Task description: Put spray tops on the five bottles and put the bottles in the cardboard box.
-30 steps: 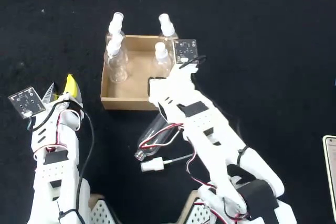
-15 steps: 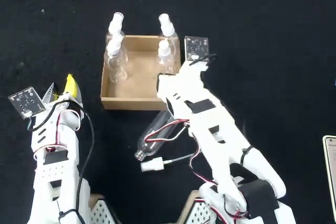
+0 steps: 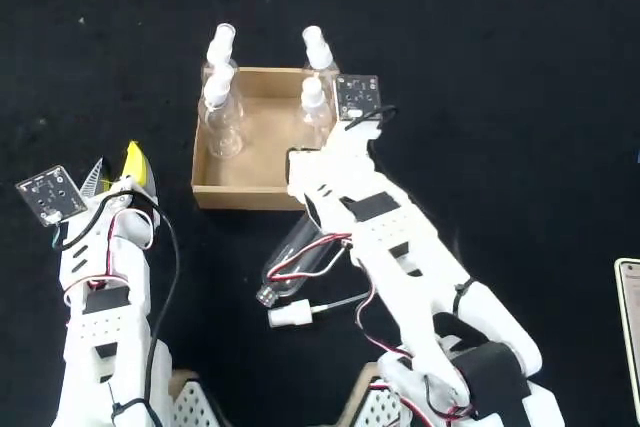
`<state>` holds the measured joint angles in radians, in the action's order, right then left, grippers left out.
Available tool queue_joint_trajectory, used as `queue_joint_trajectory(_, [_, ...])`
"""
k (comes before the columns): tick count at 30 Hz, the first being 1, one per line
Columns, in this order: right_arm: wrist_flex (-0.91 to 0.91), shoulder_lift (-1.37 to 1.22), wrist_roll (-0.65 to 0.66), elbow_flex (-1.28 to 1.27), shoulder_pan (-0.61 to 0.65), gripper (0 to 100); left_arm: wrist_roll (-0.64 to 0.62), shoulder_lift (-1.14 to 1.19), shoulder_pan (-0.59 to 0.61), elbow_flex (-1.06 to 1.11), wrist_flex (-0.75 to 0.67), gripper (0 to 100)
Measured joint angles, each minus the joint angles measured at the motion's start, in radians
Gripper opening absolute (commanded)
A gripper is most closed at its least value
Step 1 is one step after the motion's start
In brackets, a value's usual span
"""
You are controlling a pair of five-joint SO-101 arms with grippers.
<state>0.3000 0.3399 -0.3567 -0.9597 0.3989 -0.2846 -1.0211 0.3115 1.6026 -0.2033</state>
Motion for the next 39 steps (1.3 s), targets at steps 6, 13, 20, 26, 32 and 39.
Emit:
queue_joint_trajectory(6, [-0.040, -0.046, 0.000, 0.000, -0.002, 1.0, 0.000, 0.000, 0.000, 0.000, 0.000, 16])
queue_joint_trajectory(13, [-0.112, -0.112, 0.000, 0.000, -0.002, 1.0, 0.000, 0.000, 0.008, 0.000, 0.000, 16])
queue_joint_trajectory(20, [-0.120, -0.112, 0.000, 0.000, -0.003, 1.0, 0.000, 0.000, 0.025, 0.000, 0.000, 16])
queue_joint_trajectory(26, [-0.123, -0.112, 0.000, 0.000, -0.003, 1.0, 0.000, 0.000, 0.029, 0.000, 0.000, 16])
queue_joint_trajectory(32, [-0.123, -0.112, 0.000, 0.000, -0.003, 1.0, 0.000, 0.000, 0.029, 0.000, 0.000, 16])
queue_joint_trajectory(39, [-0.123, -0.112, 0.000, 0.000, -0.055, 1.0, 0.000, 0.000, 0.029, 0.000, 0.000, 16])
